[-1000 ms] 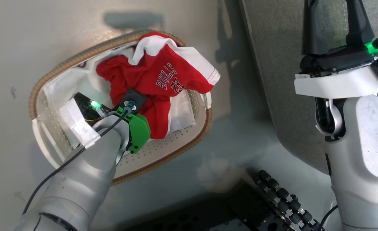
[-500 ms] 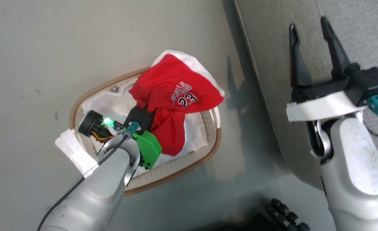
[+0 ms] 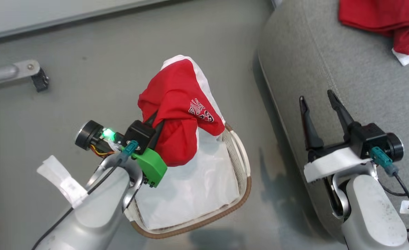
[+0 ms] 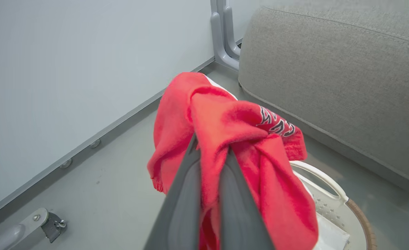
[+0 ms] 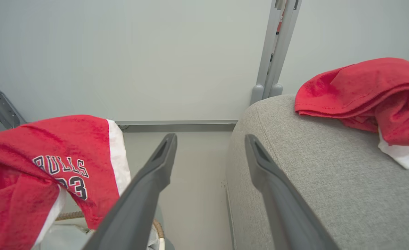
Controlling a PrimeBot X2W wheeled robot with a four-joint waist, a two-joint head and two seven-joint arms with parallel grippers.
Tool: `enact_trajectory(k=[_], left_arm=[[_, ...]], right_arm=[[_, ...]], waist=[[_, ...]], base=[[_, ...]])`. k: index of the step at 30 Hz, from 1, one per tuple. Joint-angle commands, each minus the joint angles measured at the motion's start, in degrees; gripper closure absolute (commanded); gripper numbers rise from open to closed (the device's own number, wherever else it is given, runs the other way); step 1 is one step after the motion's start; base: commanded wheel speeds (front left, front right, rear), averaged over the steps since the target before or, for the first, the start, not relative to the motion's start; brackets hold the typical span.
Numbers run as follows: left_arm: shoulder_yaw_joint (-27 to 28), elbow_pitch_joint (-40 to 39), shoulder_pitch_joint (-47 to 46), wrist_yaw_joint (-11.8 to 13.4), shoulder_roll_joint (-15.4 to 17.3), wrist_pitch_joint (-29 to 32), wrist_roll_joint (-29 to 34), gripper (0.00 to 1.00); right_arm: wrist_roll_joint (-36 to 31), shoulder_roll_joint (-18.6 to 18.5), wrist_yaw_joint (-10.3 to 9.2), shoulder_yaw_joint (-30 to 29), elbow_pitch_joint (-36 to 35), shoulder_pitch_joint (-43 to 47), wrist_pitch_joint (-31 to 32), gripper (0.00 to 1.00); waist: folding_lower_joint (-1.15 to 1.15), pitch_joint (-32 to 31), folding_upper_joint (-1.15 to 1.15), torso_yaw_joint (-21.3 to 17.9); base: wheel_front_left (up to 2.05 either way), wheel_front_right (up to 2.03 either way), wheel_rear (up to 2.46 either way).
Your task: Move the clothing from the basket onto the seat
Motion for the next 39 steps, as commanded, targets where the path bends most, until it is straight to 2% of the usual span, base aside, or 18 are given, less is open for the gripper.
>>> enact_trajectory(k=[1,10,16,26,34,39], left_arm=[[0.48,-0.62,0.08,-0.04,0.99,0.30,0.00,1.00],[2.41,-8.30,-6.55,-0.58,6.40,6.10,-0.35,1.00],[3.31,-14.20,-9.65,-0.97,8.28,11.43,-1.47,1.00],[2.92,-20.28,-11.56,-0.48,7.45,18.35,-3.52,1.00],[1.65,-22.35,-12.56,-0.84,6.06,20.39,-4.22,1.00],[0.85,-22.68,-12.81,-0.97,5.43,20.81,-4.36,1.00]], right_arm=[[-0.30,-0.24,-0.08,0.06,0.47,1.44,-0.11,0.00],[-0.16,-0.23,-0.08,1.49,2.60,5.23,-0.11,0.00],[0.31,-0.22,-0.08,4.05,3.30,5.68,-0.11,0.00],[1.43,-0.22,-0.08,12.12,3.41,1.77,-0.11,0.00],[1.81,-0.24,-0.08,20.65,5.96,-1.96,-0.11,0.00],[1.85,-0.23,-0.08,23.05,7.68,-4.19,-0.11,0.00]], waist=[[0.00,-9.28,0.00,2.85],[0.00,-16.77,0.00,3.06],[0.00,-19.32,0.00,2.79],[0.00,-21.44,0.00,3.05],[0.00,-22.38,0.00,4.45],[0.00,-22.94,0.00,5.54]], base=[[0.00,0.00,0.00],[0.00,0.00,0.00],[0.00,0.00,0.00],[0.00,0.00,0.00],[0.00,0.00,0.00],[0.00,0.00,0.00]])
